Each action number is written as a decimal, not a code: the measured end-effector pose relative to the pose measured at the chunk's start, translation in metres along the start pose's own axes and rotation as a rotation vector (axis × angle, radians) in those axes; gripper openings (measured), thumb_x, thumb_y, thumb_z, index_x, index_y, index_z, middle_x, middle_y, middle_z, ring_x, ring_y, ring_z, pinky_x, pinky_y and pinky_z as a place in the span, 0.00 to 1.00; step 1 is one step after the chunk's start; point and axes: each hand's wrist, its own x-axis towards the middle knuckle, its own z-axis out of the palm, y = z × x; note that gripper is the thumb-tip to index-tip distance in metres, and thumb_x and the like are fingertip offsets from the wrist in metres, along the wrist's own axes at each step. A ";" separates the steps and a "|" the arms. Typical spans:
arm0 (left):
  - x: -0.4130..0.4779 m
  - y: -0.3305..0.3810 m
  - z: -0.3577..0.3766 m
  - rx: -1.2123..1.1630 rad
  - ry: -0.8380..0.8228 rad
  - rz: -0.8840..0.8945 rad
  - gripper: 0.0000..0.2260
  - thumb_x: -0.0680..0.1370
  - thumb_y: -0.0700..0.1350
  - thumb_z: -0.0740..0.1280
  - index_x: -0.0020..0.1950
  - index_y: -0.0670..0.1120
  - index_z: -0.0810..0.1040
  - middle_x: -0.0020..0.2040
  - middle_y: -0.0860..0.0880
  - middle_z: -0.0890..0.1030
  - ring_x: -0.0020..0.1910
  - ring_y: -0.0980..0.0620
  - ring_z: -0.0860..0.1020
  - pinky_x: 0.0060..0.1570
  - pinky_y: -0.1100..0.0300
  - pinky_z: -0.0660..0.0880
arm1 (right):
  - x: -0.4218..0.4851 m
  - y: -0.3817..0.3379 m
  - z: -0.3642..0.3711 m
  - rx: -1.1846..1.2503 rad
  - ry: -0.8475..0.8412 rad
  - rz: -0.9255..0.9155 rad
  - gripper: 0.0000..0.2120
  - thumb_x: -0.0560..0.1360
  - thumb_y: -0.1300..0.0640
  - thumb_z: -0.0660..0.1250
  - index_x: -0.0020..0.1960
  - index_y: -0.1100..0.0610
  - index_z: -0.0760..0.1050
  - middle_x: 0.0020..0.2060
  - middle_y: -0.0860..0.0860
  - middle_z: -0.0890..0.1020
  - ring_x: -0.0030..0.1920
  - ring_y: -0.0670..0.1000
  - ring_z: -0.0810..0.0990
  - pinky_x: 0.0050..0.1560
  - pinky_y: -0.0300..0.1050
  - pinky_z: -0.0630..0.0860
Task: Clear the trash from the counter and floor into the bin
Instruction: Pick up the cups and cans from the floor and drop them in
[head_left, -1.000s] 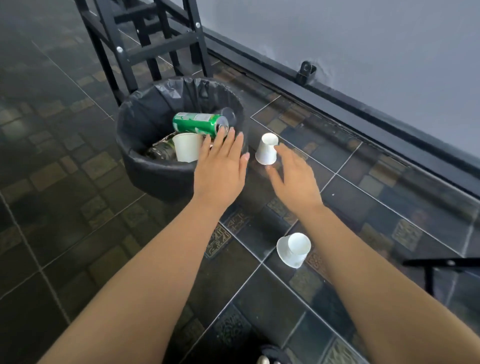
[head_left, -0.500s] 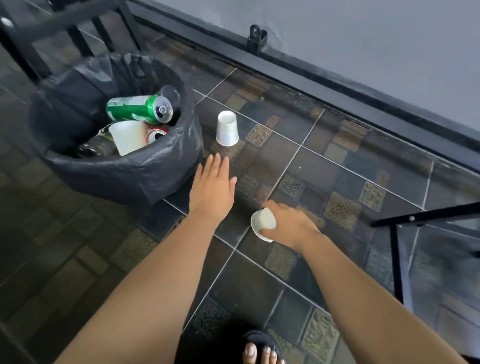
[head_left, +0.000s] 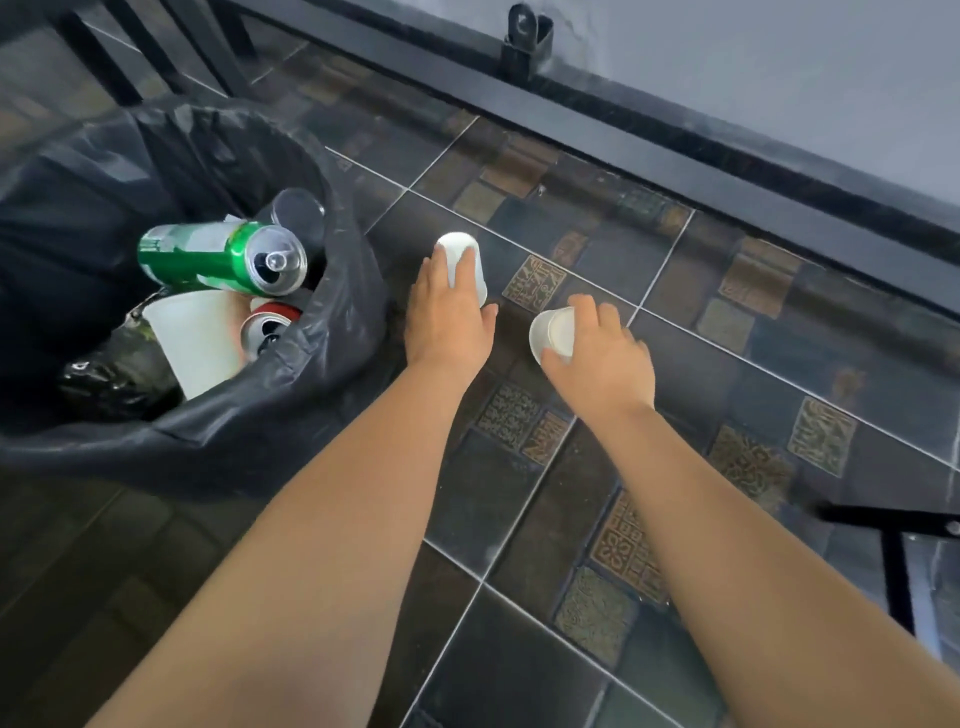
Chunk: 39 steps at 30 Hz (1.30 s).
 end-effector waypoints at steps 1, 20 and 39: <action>0.009 0.002 0.002 -0.002 -0.005 -0.020 0.30 0.80 0.50 0.66 0.79 0.48 0.58 0.79 0.41 0.54 0.76 0.40 0.56 0.72 0.48 0.61 | 0.005 0.001 0.002 -0.005 -0.011 -0.007 0.29 0.76 0.47 0.64 0.74 0.52 0.60 0.65 0.55 0.71 0.62 0.61 0.74 0.60 0.56 0.70; 0.021 0.011 0.010 -0.056 0.078 -0.019 0.25 0.76 0.38 0.69 0.71 0.52 0.68 0.70 0.44 0.65 0.62 0.42 0.68 0.54 0.50 0.74 | 0.006 0.015 0.019 0.304 0.008 0.093 0.39 0.77 0.49 0.66 0.79 0.48 0.47 0.67 0.55 0.69 0.65 0.61 0.72 0.63 0.59 0.71; -0.063 0.049 -0.163 -0.326 0.535 0.190 0.25 0.73 0.39 0.74 0.67 0.44 0.70 0.69 0.43 0.70 0.66 0.41 0.70 0.54 0.51 0.76 | -0.039 -0.049 -0.117 0.623 0.483 0.052 0.33 0.73 0.38 0.67 0.72 0.51 0.60 0.65 0.49 0.74 0.54 0.55 0.80 0.55 0.53 0.77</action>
